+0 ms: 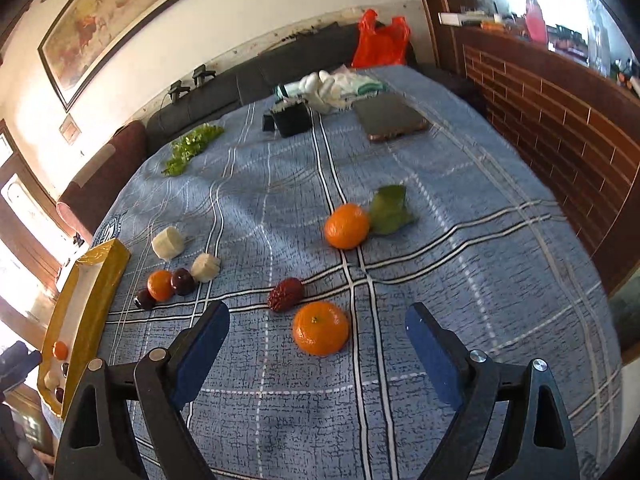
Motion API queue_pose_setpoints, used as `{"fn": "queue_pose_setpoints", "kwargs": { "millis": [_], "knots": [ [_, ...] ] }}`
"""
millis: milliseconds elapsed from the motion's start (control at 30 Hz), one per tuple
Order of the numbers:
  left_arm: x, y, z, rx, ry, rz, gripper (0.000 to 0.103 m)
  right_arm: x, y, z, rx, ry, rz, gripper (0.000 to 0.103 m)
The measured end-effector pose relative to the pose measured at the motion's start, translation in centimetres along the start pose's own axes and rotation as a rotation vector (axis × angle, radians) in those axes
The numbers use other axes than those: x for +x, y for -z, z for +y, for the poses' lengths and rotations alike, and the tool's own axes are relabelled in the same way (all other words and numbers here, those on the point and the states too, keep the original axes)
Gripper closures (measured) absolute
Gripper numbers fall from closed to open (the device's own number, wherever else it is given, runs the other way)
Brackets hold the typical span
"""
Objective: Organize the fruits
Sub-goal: 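Move both open tools back to the fruit row, then grasp a mandarin orange with the left tool while the right tool grasps another orange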
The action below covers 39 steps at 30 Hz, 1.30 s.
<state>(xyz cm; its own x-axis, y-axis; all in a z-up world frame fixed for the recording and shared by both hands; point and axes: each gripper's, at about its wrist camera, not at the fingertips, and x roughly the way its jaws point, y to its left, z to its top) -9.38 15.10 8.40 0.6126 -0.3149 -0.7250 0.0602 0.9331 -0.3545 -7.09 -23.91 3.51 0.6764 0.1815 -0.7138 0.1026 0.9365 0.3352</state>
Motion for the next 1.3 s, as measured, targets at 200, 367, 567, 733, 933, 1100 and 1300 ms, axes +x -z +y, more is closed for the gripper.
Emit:
{"fn": "queue_pose_setpoints", "kwargs": {
  "millis": [200, 367, 567, 733, 933, 1100, 1300],
  "knots": [
    [2.1, -0.1, -1.8, 0.063, -0.017, 0.032, 0.015, 1.9, 0.5, 0.0, 0.005, -0.017, 0.023, 0.011],
    [4.1, 0.1, -3.8, 0.119, -0.009, 0.051, 0.015, 2.5, 0.7, -0.2, 0.011, -0.02, 0.026, 0.011],
    [6.1, -0.1, -6.2, 0.215, 0.004, 0.048, 0.015, 2.9, 0.7, 0.3, -0.029, 0.039, 0.027, 0.013],
    [8.1, -0.7, -8.7, 0.306, -0.011, 0.058, 0.015, 3.5, 0.8, 0.8, -0.076, 0.145, 0.042, 0.046],
    [11.2, -1.9, -10.1, 0.383, -0.025, 0.088, 0.016, 3.2, 1.0, 0.7, -0.084, 0.127, 0.024, 0.057],
    [14.0, -3.0, -10.9, 0.503, -0.044, 0.125, 0.041, 3.3, 1.1, 0.7, -0.08, 0.111, 0.025, 0.057],
    [16.6, -3.9, -11.2, 0.649, -0.075, 0.196, 0.046, 3.3, 1.0, 0.6, -0.075, 0.099, 0.026, 0.055]
  ]
}}
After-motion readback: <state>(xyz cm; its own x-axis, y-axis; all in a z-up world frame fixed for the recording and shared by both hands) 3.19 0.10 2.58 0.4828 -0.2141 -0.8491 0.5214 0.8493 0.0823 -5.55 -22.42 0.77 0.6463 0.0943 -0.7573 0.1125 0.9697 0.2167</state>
